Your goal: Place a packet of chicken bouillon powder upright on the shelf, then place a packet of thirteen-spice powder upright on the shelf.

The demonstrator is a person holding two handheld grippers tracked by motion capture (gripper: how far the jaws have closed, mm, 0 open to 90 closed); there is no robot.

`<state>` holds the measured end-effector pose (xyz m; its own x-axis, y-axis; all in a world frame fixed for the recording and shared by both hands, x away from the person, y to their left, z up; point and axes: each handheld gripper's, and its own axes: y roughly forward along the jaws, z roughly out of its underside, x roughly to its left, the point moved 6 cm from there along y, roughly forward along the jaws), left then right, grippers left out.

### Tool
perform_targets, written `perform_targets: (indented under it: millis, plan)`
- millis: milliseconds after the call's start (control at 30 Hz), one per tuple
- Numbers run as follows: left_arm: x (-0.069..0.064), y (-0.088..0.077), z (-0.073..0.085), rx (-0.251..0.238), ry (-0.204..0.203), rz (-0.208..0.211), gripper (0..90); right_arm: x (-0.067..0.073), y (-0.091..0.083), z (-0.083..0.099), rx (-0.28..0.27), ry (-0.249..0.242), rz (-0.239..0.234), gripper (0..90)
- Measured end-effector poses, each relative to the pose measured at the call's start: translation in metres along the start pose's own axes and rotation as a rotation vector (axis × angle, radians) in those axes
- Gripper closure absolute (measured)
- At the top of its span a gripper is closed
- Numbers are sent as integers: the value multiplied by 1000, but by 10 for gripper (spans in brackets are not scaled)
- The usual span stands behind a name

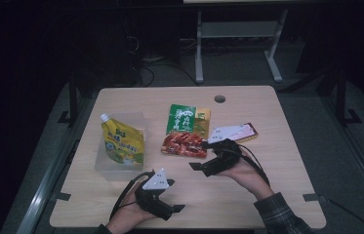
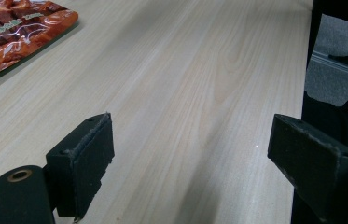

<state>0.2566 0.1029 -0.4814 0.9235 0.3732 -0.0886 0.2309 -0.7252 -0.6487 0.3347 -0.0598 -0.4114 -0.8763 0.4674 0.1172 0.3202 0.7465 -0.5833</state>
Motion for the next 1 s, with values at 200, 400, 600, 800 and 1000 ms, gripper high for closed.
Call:
perform_targets:
  millis: [200, 400, 600, 800, 1000]
  plan:
    - [0, 2, 0, 9, -2, 1, 138, -9, -15, 38, 31, 29, 54, 186]
    - [2, 6, -1, 21, 1, -2, 138, -11, -29, 71, 61, 67, 95, 186]
    - [6, 10, -5, 30, -7, -7, 138, -9, -43, 104, 84, 102, 121, 185]
    - [11, 19, -17, 29, -7, -12, 138, -8, -54, 128, 112, 133, 137, 183]
    - [20, 29, -31, 24, -22, -24, 139, -3, -63, 140, 110, 145, 137, 182]
